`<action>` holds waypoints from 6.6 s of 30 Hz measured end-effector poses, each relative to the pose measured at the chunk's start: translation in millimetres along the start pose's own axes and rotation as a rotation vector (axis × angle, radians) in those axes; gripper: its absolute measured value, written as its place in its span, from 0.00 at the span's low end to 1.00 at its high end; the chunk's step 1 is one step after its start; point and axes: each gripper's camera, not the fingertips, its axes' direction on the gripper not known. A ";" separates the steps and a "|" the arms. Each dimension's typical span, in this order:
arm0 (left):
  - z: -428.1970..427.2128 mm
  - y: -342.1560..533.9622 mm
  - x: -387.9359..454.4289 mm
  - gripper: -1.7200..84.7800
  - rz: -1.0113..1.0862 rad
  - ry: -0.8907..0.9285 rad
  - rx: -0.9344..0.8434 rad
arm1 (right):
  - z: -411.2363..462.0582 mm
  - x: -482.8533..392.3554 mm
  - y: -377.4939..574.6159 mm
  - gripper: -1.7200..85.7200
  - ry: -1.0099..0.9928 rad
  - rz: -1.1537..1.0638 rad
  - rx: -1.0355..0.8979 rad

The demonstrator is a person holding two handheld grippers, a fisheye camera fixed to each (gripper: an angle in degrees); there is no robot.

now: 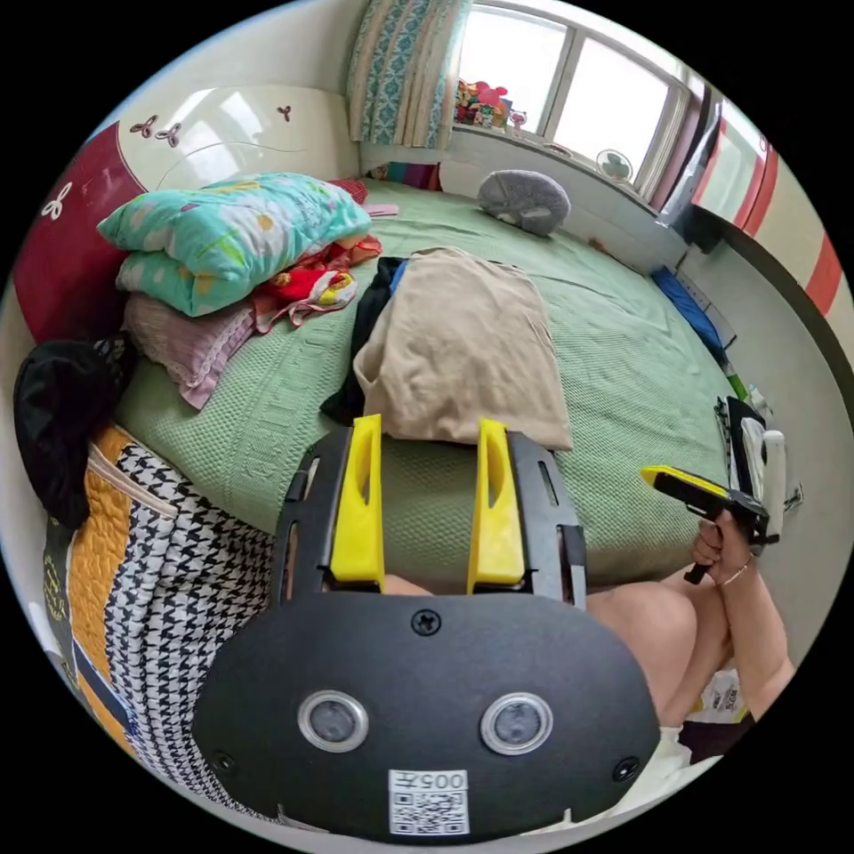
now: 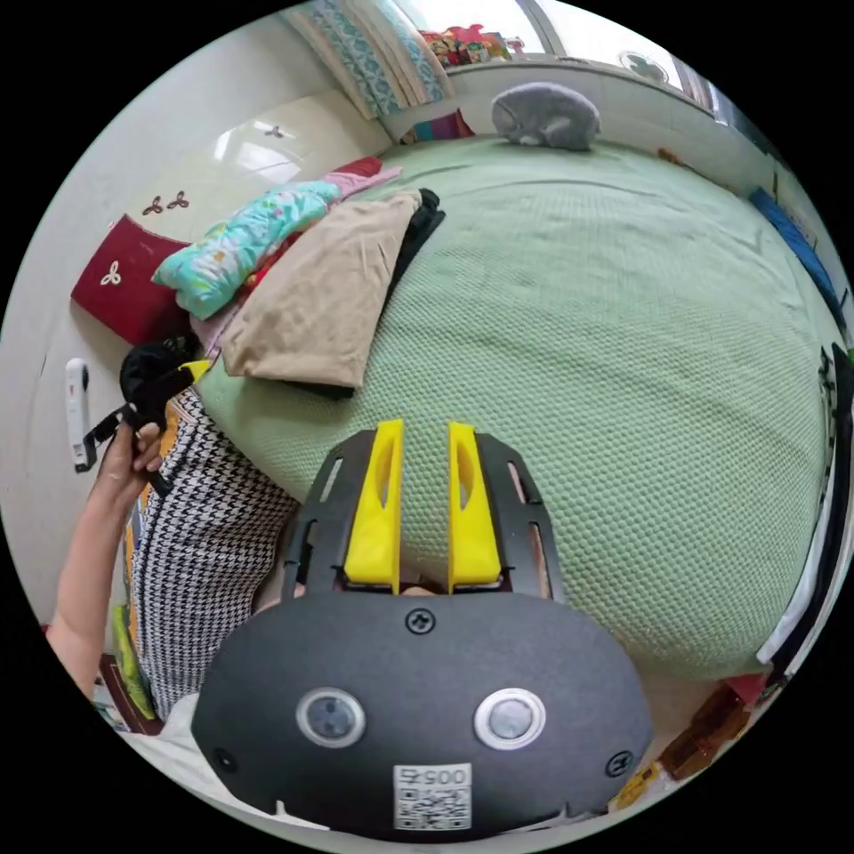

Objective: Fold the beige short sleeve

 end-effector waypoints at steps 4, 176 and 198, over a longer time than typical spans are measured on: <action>19.4 -18.2 -20.4 0.22 -0.042 -0.044 -0.026 | 7.7 4.1 -2.4 0.12 0.028 -0.001 -0.062; 252.8 -45.1 229.9 0.01 0.420 0.210 -0.227 | -50.3 134.3 -132.4 0.01 0.639 0.099 0.011; 174.5 -118.6 211.1 0.17 0.434 0.168 -0.062 | -97.9 178.9 -98.5 0.19 0.430 0.126 0.036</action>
